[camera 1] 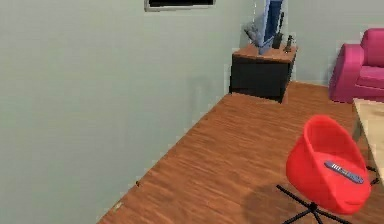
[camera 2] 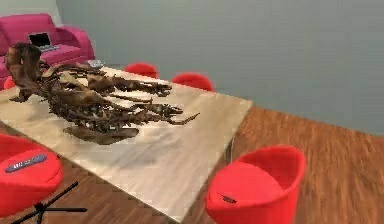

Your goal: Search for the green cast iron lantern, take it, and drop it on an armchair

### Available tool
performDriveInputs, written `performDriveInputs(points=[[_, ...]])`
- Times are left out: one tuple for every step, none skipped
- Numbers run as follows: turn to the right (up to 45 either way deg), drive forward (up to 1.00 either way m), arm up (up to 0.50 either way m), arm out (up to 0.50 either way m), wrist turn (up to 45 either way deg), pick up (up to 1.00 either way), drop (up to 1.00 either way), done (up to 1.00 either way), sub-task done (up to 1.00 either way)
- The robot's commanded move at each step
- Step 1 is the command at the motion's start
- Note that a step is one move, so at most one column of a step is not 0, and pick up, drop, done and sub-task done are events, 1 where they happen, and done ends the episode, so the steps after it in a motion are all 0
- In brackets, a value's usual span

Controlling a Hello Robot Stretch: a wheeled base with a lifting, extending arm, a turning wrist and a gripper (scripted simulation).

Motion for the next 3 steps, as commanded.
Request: performDriveInputs(points=[[0.0, 0.90, 0.00, 0.00, 0.0, 0.00, 0.00, 0.00, 0.00], [27.0, 0.00, 0.00, 0.00, 0.0, 0.00, 0.00, 0.00, 0.00], [0.0, 0.95, 0.00, 0.00, 0.0, 0.00, 0.00, 0.00, 0.00]])
